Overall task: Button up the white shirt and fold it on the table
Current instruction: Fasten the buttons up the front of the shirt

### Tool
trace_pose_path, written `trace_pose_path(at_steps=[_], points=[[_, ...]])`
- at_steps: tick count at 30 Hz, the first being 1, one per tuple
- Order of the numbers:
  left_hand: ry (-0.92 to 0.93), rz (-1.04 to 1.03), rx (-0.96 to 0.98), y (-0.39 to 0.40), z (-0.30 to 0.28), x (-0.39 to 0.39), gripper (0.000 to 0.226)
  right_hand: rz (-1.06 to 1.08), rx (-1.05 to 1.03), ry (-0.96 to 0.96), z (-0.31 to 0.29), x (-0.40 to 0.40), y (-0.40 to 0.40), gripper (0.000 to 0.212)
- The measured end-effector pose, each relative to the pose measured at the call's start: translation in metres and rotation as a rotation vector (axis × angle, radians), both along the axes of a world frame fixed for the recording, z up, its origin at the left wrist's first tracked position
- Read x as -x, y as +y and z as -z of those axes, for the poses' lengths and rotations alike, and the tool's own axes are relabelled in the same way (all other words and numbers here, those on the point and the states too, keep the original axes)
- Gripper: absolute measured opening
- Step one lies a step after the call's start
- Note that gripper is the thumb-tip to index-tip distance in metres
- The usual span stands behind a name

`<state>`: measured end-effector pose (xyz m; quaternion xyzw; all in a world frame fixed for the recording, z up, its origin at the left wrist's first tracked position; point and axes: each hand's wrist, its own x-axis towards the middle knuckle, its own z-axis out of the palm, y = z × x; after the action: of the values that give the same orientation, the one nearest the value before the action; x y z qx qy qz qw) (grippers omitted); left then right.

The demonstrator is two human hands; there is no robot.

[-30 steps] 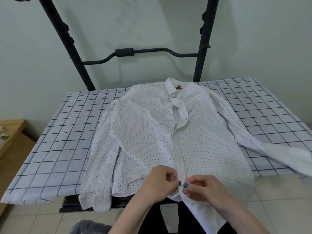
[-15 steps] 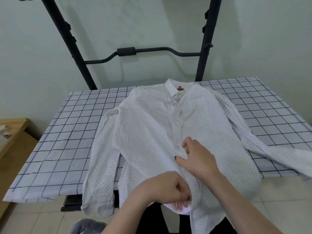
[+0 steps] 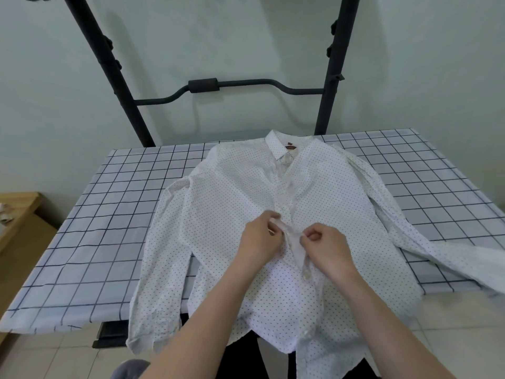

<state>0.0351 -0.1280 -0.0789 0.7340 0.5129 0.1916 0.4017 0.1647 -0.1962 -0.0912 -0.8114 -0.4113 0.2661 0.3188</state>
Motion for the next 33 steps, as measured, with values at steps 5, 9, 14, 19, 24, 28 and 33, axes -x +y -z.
trace_pose_path(at_steps=[5, 9, 14, 19, 24, 28, 33], points=[[0.002, -0.055, 0.004, -0.006, 0.013, 0.000, 0.015, 0.087, -0.092, 0.242, 0.009, -0.010, -0.009, 0.005], [0.079, 0.017, -0.056, -0.012, 0.010, -0.005, 0.015, 0.033, -0.095, 0.241, 0.015, -0.010, -0.010, 0.003], [0.234, 0.094, -0.184, -0.017, 0.009, -0.009, 0.016, 0.029, -0.122, 0.294, 0.014, -0.011, -0.012, 0.003], [0.182, -0.005, -0.129, -0.017, 0.009, -0.009, 0.009, 0.015, -0.134, 0.258, 0.015, -0.011, -0.013, 0.003], [-0.115, -0.137, 0.112, -0.021, 0.004, -0.005, 0.010, 0.017, -0.210, 0.186, 0.019, -0.004, -0.016, 0.006], [-0.357, -0.226, 0.362, -0.020, 0.001, -0.003, 0.007, 0.024, -0.293, 0.209, 0.022, 0.006, -0.019, 0.003], [-0.369, -0.236, 0.430, -0.021, 0.003, -0.002, 0.009, 0.048, -0.329, 0.245, 0.023, 0.008, -0.020, 0.007]])
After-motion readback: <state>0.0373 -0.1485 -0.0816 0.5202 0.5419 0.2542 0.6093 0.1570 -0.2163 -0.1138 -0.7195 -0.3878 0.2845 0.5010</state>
